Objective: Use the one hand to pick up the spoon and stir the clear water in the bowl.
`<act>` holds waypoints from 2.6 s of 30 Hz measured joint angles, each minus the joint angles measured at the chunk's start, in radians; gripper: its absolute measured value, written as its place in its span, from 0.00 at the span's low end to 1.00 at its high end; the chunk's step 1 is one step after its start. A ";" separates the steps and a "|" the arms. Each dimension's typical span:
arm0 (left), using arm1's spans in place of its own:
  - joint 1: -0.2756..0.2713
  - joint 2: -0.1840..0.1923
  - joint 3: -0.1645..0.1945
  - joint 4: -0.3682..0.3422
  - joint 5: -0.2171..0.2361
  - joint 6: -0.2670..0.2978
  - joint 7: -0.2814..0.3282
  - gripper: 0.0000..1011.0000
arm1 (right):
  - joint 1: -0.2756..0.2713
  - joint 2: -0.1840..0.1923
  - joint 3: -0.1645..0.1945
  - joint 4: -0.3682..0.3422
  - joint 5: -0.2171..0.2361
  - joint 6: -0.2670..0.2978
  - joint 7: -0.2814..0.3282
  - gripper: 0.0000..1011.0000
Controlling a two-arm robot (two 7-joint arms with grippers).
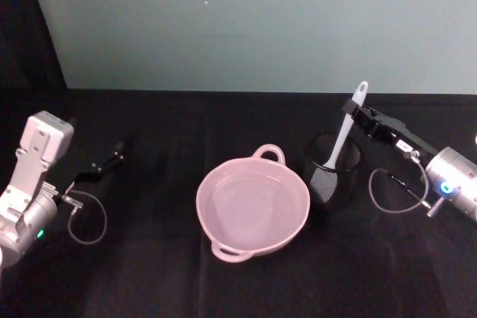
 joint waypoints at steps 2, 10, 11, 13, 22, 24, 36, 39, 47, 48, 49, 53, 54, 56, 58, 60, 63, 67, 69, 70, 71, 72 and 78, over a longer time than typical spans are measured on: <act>0.000 0.000 0.000 0.000 0.000 0.000 0.000 0.99 | -0.006 0.002 0.000 0.000 0.009 0.001 -0.005 0.23; 0.000 0.000 0.000 0.000 0.000 0.000 0.000 0.99 | -0.019 0.007 0.002 0.003 0.022 0.001 -0.017 0.48; 0.000 0.000 0.000 0.000 0.000 0.000 0.000 0.99 | -0.021 0.007 0.002 0.004 0.023 0.000 -0.018 0.50; 0.000 0.000 0.000 0.000 0.000 0.000 0.000 0.99 | -0.024 0.007 0.003 0.008 0.025 -0.002 -0.018 0.57; 0.000 0.000 0.000 0.000 0.000 0.000 0.000 0.99 | -0.051 0.014 0.008 -0.003 0.030 -0.012 -0.026 0.83; 0.000 0.000 0.000 0.000 0.000 0.000 0.000 0.99 | -0.064 0.021 0.010 -0.023 0.030 -0.014 -0.035 0.89; 0.000 0.000 0.000 0.000 0.000 0.000 0.000 0.99 | -0.192 0.168 0.023 -0.281 -0.128 -0.020 -0.231 0.99; 0.000 0.000 0.000 0.000 0.000 0.000 0.000 0.99 | -0.208 0.205 0.016 -0.335 -0.227 -0.024 -0.311 0.99; 0.000 0.000 0.000 0.000 0.000 0.000 0.000 0.99 | -0.228 0.222 0.015 -0.371 -0.386 -0.067 -0.427 0.99; 0.000 0.000 0.000 0.000 0.000 0.000 0.000 0.99 | -0.224 0.217 0.010 -0.357 -0.410 -0.080 -0.434 0.99; 0.000 0.000 0.000 0.000 0.000 0.000 0.000 0.99 | -0.221 0.214 0.006 -0.348 -0.423 -0.086 -0.438 0.99; 0.000 0.000 0.000 0.000 0.000 0.000 0.000 0.99 | -0.208 0.194 -0.010 -0.288 -0.479 -0.122 -0.447 0.99; 0.000 0.000 0.000 0.000 0.000 0.000 0.000 0.99 | -0.204 0.185 -0.015 -0.267 -0.491 -0.131 -0.448 0.99; 0.000 0.000 0.000 0.000 0.000 0.000 0.000 0.99 | -0.202 0.176 -0.019 -0.246 -0.503 -0.137 -0.448 0.99; 0.000 0.000 0.000 0.000 0.000 0.000 0.000 0.99 | -0.200 0.165 -0.023 -0.224 -0.515 -0.144 -0.448 0.99; 0.000 0.000 0.000 0.000 0.000 0.000 0.000 0.99 | -0.200 0.159 -0.024 -0.215 -0.522 -0.147 -0.448 0.99; 0.000 0.000 0.000 0.000 0.000 0.000 0.000 0.99 | -0.200 0.152 -0.024 -0.210 -0.535 -0.150 -0.450 0.99; 0.000 0.000 0.000 0.000 0.000 0.000 0.000 0.99 | -0.201 0.149 -0.021 -0.214 -0.549 -0.146 -0.455 0.99; 0.000 0.000 0.000 0.000 0.000 0.000 0.000 0.99 | -0.201 0.149 -0.021 -0.215 -0.549 -0.146 -0.455 0.99; 0.000 0.000 0.000 0.000 0.000 0.000 0.000 0.99 | -0.201 0.149 -0.021 -0.215 -0.548 -0.146 -0.455 0.99; 0.000 0.000 0.000 0.000 0.000 0.000 0.000 0.99 | -0.201 0.149 -0.021 -0.215 -0.548 -0.146 -0.455 0.99; 0.000 0.000 0.000 0.000 0.000 0.000 0.000 0.99 | -0.201 0.149 -0.021 -0.215 -0.548 -0.146 -0.455 0.99; 0.000 0.000 0.000 0.000 0.000 0.000 0.000 0.99 | -0.202 0.151 -0.021 -0.216 -0.545 -0.146 -0.455 0.99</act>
